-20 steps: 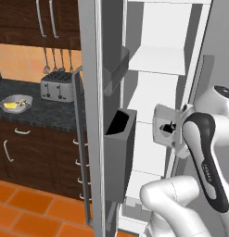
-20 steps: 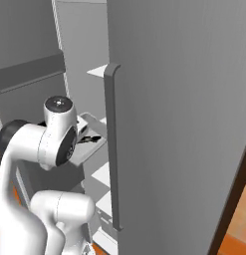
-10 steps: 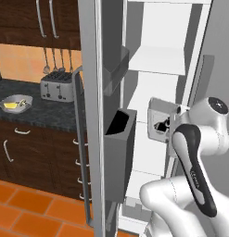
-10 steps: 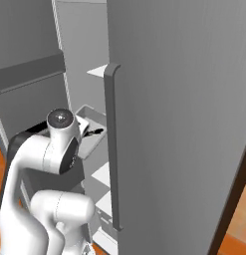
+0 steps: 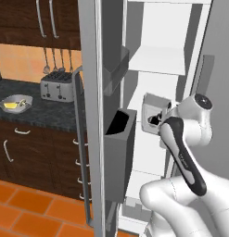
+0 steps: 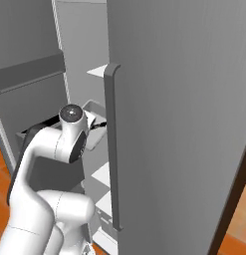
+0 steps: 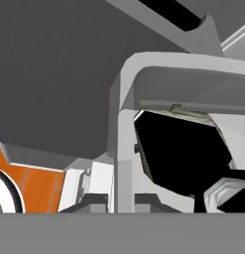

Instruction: Take the meat container that has the fish and place it on the second highest rack of the freezer. Then take the vegetable container that has the lemon wedge and mushroom and place it on the highest rack of the freezer.

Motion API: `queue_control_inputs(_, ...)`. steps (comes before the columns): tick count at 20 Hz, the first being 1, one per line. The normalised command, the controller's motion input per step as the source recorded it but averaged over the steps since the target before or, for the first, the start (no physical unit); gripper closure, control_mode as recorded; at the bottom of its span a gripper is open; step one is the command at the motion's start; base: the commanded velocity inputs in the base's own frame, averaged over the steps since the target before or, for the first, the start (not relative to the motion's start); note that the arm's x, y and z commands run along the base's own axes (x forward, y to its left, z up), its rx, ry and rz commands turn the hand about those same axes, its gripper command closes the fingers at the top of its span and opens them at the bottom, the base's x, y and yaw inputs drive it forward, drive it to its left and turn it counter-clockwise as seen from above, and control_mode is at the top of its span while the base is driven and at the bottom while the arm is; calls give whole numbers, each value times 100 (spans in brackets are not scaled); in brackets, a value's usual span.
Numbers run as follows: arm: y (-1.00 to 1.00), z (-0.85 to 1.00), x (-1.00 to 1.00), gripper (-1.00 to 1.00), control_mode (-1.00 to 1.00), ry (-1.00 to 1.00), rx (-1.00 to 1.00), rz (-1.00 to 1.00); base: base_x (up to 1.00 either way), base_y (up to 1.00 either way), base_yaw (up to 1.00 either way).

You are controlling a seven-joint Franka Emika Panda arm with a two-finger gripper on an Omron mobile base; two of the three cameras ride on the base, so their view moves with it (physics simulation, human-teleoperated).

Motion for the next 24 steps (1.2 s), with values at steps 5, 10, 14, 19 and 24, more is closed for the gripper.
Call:
queue_control_inputs(5, -18, -7, 58, 100, -100, 0, 0, 0, 0, 0, 0)
queue_control_inputs(10, -14, 0, 55, 100, -100, 0, 0, 0, 0, 0, 0)
queue_control_inputs(14, -5, -2, 50, 100, -100, 0, 0, -2, 0, 0, 0)
queue_control_inputs(19, -18, -8, 39, 100, -100, 0, 0, -2, 0, 0, 0)
queue_control_inputs(24, -10, -6, 24, 100, -100, 0, -1, -1, 0, 0, 0)
